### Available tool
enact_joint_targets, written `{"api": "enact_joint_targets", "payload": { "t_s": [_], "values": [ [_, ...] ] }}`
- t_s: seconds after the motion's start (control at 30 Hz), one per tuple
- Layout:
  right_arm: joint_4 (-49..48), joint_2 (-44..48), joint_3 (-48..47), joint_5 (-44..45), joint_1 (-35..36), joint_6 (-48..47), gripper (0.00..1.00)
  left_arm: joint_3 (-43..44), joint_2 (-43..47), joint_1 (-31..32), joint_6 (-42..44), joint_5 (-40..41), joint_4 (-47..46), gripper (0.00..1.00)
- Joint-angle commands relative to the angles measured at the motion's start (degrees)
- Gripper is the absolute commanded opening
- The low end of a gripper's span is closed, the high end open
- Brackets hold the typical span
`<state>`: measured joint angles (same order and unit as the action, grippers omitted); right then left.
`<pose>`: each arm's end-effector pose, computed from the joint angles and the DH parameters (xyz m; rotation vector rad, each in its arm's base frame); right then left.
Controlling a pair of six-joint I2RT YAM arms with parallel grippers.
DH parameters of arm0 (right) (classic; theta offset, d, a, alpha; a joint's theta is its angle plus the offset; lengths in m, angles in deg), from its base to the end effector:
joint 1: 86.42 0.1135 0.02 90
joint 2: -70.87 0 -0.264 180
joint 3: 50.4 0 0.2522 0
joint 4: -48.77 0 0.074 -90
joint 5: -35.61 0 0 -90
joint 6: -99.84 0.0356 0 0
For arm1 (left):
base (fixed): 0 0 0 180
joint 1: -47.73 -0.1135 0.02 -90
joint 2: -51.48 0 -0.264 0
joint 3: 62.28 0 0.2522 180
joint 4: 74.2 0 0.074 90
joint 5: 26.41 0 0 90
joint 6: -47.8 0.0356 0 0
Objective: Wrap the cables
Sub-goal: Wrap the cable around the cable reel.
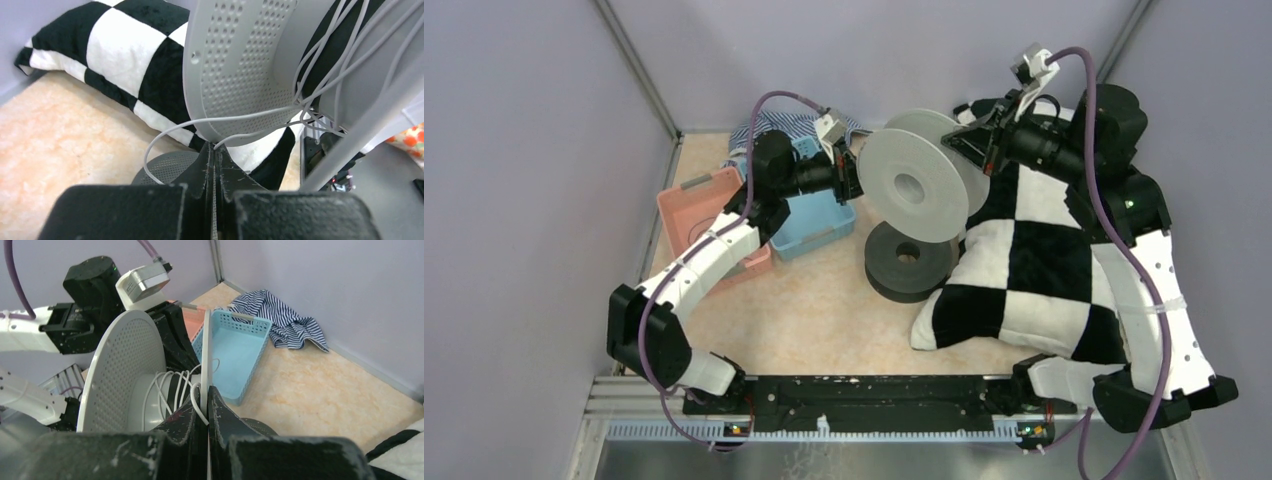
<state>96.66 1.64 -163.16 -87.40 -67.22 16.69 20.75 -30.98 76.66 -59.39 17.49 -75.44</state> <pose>0.1946 0.0883 0.5261 -0.6235 1.5806 0.8152 0.2818 -0.1851 0.3808 0.8344 1.4700 -1.2315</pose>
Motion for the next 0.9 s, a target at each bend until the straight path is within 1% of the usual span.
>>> {"api": "enact_joint_targets", "payload": {
  "t_s": [0.0, 0.13, 0.27, 0.37, 0.43, 0.57, 0.63, 0.7, 0.8, 0.87],
  "values": [
    [-0.7, 2.8, -0.9, -5.9, -0.4, -5.9, 0.0, 6.4, 1.8, -0.2, 8.0, -3.5, 5.6, 0.0],
    [2.2, 1.9, -2.7, -6.8, -0.4, -10.6, 0.0, 11.1, 0.5, -0.2, 10.0, -6.3, 9.5, 0.0],
    [4.3, 0.8, -4.4, -6.4, -0.4, -13.0, 0.0, 15.8, -0.7, -0.2, 13.6, -9.1, 14.5, 0.0],
    [4.9, 0.6, -4.9, -5.6, -0.3, -15.9, 0.0, 17.5, -1.1, -0.2, 15.7, -10.6, 18.1, 0.0],
    [6.1, 0.1, -6.0, -7.0, -0.3, -18.6, 0.0, 16.4, -0.7, -0.2, 15.1, -11.6, 16.4, 0.0],
    [9.9, -3.4, -10.4, -14.4, -0.2, -23.8, 0.0, 16.7, -0.9, -0.2, 16.0, -14.4, 16.8, 0.0],
    [11.4, -4.8, -12.7, -16.9, -0.3, -24.7, 0.0, 17.5, -0.6, -0.2, 18.4, -14.5, 18.9, 0.0],
    [11.6, -5.2, -13.3, -17.3, -0.3, -25.4, 0.0, 17.9, 0.2, -0.2, 21.0, -13.6, 21.1, 0.0],
    [11.8, -4.6, -12.6, -14.7, 0.0, -27.6, 0.0, 18.0, 1.7, -0.3, 24.6, -11.3, 23.0, 0.0],
    [12.6, -4.4, -12.4, -12.8, 0.2, -29.0, 0.0, 16.8, 2.6, -0.2, 25.6, -9.4, 21.2, 0.0]
  ]
}}
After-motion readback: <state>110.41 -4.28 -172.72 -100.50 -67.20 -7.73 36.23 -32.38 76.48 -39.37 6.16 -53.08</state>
